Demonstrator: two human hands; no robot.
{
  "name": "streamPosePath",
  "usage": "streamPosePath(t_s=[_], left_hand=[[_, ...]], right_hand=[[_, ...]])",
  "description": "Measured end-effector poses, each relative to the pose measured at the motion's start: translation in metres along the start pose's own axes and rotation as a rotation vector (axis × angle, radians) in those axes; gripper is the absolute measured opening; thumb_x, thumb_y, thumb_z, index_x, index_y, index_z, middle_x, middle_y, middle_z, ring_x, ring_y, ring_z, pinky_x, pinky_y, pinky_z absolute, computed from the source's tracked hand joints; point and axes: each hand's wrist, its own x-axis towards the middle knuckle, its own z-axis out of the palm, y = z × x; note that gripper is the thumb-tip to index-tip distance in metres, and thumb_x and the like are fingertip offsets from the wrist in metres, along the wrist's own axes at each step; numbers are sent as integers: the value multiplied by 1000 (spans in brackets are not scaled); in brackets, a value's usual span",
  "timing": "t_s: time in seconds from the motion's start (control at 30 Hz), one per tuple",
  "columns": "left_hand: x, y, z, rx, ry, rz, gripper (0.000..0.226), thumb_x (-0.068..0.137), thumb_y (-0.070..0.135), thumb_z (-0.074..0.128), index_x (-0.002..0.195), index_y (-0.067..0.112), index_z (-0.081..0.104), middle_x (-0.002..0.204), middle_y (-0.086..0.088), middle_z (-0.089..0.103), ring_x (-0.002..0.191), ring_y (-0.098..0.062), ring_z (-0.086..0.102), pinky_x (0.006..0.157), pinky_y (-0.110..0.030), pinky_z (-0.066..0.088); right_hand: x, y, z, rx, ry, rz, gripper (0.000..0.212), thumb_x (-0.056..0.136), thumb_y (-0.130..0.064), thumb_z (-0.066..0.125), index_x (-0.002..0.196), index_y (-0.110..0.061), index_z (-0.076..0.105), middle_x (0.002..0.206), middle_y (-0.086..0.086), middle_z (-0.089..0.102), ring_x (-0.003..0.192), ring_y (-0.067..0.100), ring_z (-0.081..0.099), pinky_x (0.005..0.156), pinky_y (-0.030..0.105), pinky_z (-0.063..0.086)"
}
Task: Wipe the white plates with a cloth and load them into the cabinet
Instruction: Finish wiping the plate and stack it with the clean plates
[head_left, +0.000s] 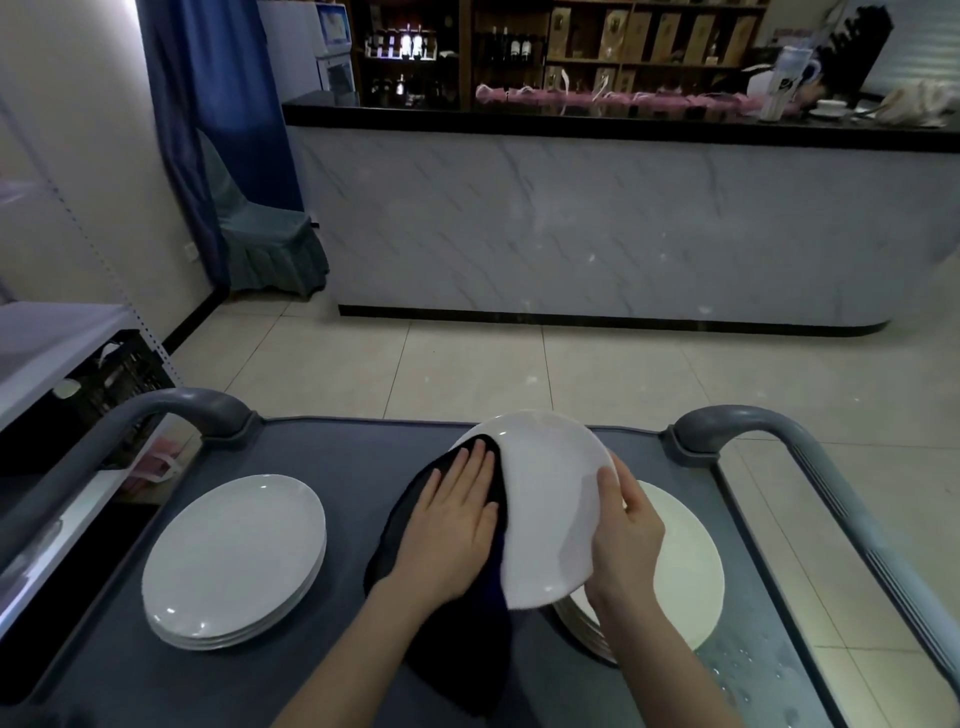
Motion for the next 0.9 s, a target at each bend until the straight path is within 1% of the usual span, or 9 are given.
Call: streamPosePath(t_s=[0.23, 0.37, 0.47, 0.6, 0.7, 0.77, 0.83, 0.87, 0.9], left_hand=[[-47, 26, 2, -52, -4, 61, 55, 96, 43, 4, 149, 38, -12, 155, 25, -23, 142, 5, -27, 116, -32, -24], [-33, 45, 7, -88, 23, 113, 58, 94, 44, 2, 148, 38, -20, 157, 22, -26, 142, 4, -27, 118, -33, -18], [-7, 36, 6, -72, 40, 54, 57, 99, 37, 9, 141, 38, -29, 153, 21, -32, 140, 4, -31, 121, -37, -12], [14, 12, -1, -136, 78, 4, 61, 104, 31, 20, 147, 36, -22, 154, 21, -31, 142, 4, -28, 121, -38, -11], [18, -4, -9, -143, 158, -4, 62, 104, 33, 28, 155, 31, -5, 163, 14, -7, 148, -2, -12, 122, -38, -5], [21, -14, -21, -222, 161, -31, 52, 102, 32, 40, 152, 25, 26, 154, 4, 32, 143, -14, 24, 116, -36, 20], [24, -22, -35, -380, 95, -39, 23, 99, 29, 52, 121, 21, 52, 118, 0, 59, 108, -15, 53, 90, -31, 39], [25, -26, -41, -443, 60, -31, 7, 97, 27, 56, 101, 22, 55, 97, 2, 62, 89, -7, 56, 78, -29, 40], [26, -29, -46, -468, 54, -8, 12, 96, 26, 60, 86, 25, 52, 81, 7, 60, 74, 1, 53, 69, -26, 38]], right_hand=[[7, -9, 2, 60, 59, -3, 24, 99, -28, 53, 97, -42, 73, 94, -18, 73, 85, -2, 67, 68, 16, 51], [-7, 0, 18, -5, -32, -39, 25, 100, -28, 53, 100, -44, 72, 102, -20, 73, 101, 2, 66, 94, 34, 52], [-18, 8, 23, -52, -98, -53, 26, 101, -27, 51, 104, -43, 71, 106, -19, 73, 104, 2, 66, 99, 40, 51], [-23, 10, 20, -94, -190, -19, 27, 100, -28, 51, 107, -44, 71, 108, -19, 72, 107, 6, 66, 99, 44, 51], [-21, 4, 13, -189, -315, -78, 26, 100, -31, 51, 113, -46, 69, 110, -22, 71, 104, 2, 65, 92, 34, 54], [-16, -3, 8, -285, -442, -169, 28, 100, -29, 52, 114, -46, 68, 108, -24, 71, 101, -2, 65, 82, 18, 51], [-8, -12, 3, -383, -548, -239, 28, 99, -24, 55, 114, -43, 69, 108, -26, 70, 101, -6, 63, 78, 7, 44], [-2, -17, 2, -443, -582, -271, 26, 98, -23, 58, 114, -39, 70, 107, -28, 70, 101, -8, 63, 79, 5, 42], [5, -21, 2, -508, -609, -309, 24, 96, -22, 61, 112, -37, 71, 105, -30, 69, 100, -10, 62, 79, 4, 41]])
